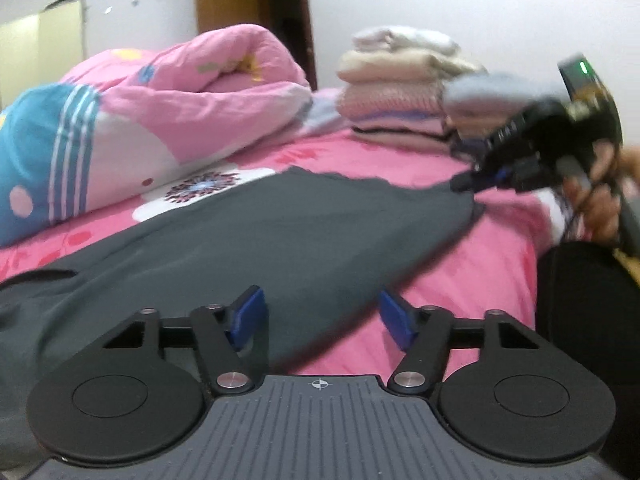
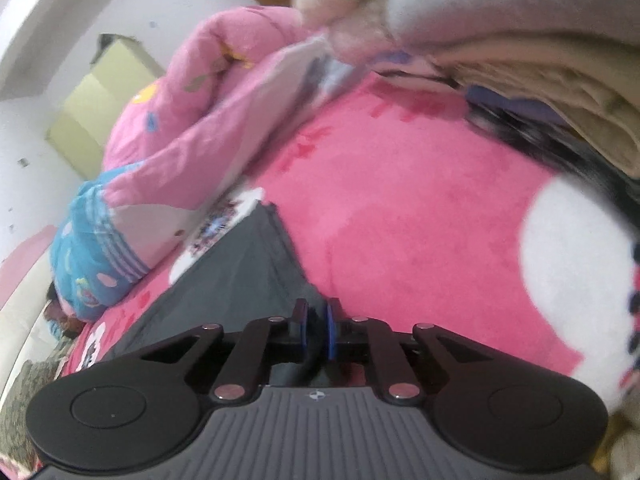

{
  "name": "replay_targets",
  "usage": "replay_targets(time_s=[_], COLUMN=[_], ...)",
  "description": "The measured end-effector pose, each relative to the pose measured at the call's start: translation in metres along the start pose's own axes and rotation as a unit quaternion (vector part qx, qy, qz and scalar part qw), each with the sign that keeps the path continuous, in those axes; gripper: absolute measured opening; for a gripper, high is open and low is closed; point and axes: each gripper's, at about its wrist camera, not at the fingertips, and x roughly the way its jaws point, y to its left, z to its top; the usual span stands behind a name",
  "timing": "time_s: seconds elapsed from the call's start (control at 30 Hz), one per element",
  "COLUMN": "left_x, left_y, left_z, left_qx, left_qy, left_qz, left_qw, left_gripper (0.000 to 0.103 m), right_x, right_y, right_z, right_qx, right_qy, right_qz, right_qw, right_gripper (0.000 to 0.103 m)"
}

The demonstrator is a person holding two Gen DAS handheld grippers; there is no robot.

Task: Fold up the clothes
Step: 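Grasp the trouser edge with the left tool while the right tool grasps further along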

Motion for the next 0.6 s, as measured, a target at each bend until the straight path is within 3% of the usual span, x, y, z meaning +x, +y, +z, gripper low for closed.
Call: replay_targets(time_s=[0.07, 0.17, 0.27, 0.33, 0.4, 0.47, 0.5, 0.6], left_x=[-0.002, -0.008, -0.013, -0.016, -0.021, -0.022, -0.022, -0.023], left_y=[0.0, 0.003, 0.004, 0.003, 0.0, 0.001, 0.001, 0.002], left_z=[-0.003, -0.009, -0.014, -0.014, -0.016, -0.018, -0.019, -0.021], left_qx=[0.01, 0.025, 0.047, 0.066, 0.089, 0.103, 0.109, 0.122], left_qy=[0.005, 0.014, 0.018, 0.018, 0.017, 0.017, 0.017, 0.016], left_qz=[0.005, 0.016, 0.024, 0.029, 0.039, 0.044, 0.046, 0.052], left_qw=[0.9999, 0.9995, 0.9984, 0.9973, 0.9951, 0.9936, 0.9928, 0.9911], left_gripper=[0.057, 0.052, 0.05, 0.05, 0.05, 0.05, 0.05, 0.05], right_x=[-0.009, -0.03, -0.038, -0.04, -0.04, -0.039, -0.038, -0.034], right_y=[-0.004, -0.004, 0.007, 0.026, 0.053, 0.081, 0.095, 0.13], right_z=[-0.003, -0.012, -0.025, -0.035, -0.049, -0.066, -0.076, -0.111], right_qx=[0.012, 0.018, 0.005, -0.05, -0.144, -0.252, -0.314, -0.483], right_qy=[0.0, -0.005, 0.022, 0.038, 0.042, 0.04, 0.035, 0.019], right_qz=[0.0, 0.016, 0.054, 0.068, 0.07, 0.064, 0.059, 0.047], right_qw=[1.0, 1.0, 0.998, 0.996, 0.986, 0.965, 0.947, 0.874], right_gripper=[0.022, 0.022, 0.023, 0.023, 0.023, 0.023, 0.022, 0.022])
